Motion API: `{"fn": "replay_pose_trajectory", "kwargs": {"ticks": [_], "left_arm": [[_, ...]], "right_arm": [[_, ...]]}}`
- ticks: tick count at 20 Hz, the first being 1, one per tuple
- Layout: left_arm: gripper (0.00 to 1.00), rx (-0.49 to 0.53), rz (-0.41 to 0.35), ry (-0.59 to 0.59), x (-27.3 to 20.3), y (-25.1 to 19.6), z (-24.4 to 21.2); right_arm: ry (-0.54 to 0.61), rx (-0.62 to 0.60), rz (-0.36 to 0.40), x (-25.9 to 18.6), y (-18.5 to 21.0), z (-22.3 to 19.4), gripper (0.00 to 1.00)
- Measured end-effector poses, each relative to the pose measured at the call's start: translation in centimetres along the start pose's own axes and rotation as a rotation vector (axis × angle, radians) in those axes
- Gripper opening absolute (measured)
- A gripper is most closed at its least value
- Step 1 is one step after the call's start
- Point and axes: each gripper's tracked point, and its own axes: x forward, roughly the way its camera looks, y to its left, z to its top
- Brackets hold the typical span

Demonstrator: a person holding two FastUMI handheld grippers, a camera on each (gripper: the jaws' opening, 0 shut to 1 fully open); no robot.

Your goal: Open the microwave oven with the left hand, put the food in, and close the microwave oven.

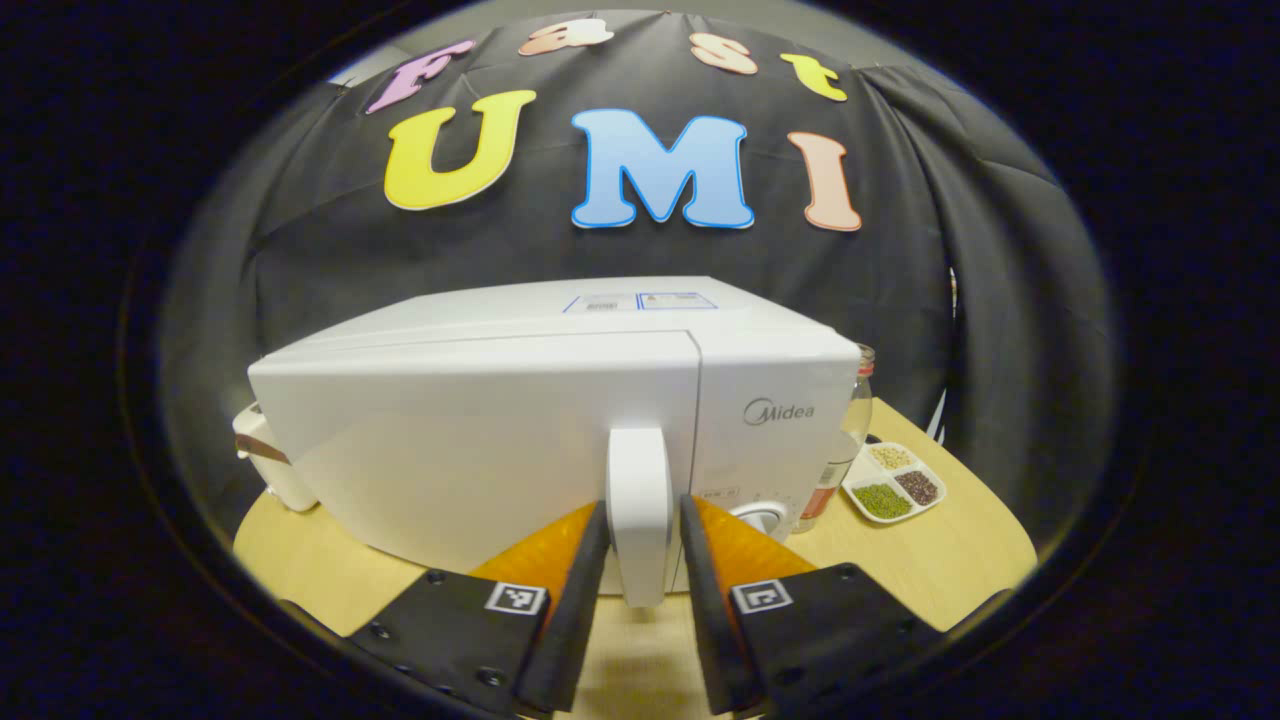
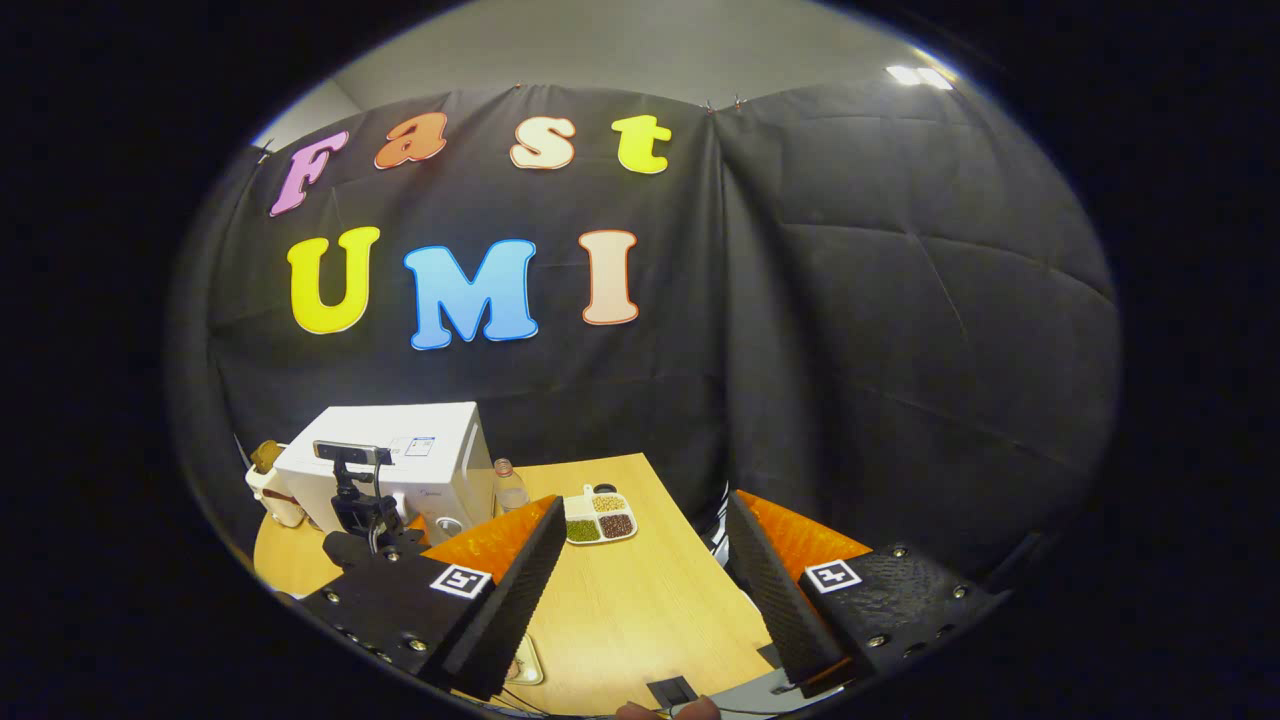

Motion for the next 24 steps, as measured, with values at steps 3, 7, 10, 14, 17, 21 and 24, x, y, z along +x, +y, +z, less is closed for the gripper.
{"fn": "replay_pose_trajectory", "kwargs": {"ticks": [3, 7, 10, 14, 17, 21, 24], "left_arm": [[0.34, 0.018, -0.014, 0.0, -0.3, -0.2, -0.1], [0.25, 0.027, 0.043, -0.023, -0.2, -0.1, -0.4], [0.23, 0.09, 0.039, -0.046, -0.2, -0.1, -0.6], [0.19, 0.099, -0.043, -0.046, -0.2, -0.2, -0.8], [0.2, 0.101, -0.058, -0.044, -0.3, -0.2, -0.9], [0.19, 0.103, -0.071, -0.03, -0.3, -0.3, -1.0], [0.2, 0.105, -0.072, -0.001, -0.4, -0.2, -1.1]], "right_arm": [[-0.026, 0.028, -0.023, -1.4, -1.0, -0.1, 0.98], [-0.026, 0.094, -0.032, -3.0, -1.6, -1.3, 0.98], [-0.031, 0.149, -0.036, -4.3, -1.9, -1.7, 0.98], [-0.041, 0.139, -0.065, -6.7, -2.9, -2.7, 0.98], [-0.046, 0.157, -0.055, -8.5, -2.9, -2.9, 0.98], [-0.092, 0.146, -0.013, -11.4, -3.2, -2.2, 0.98], [-0.095, 0.145, 0.002, -14.2, -4.5, -2.8, 0.98]]}}
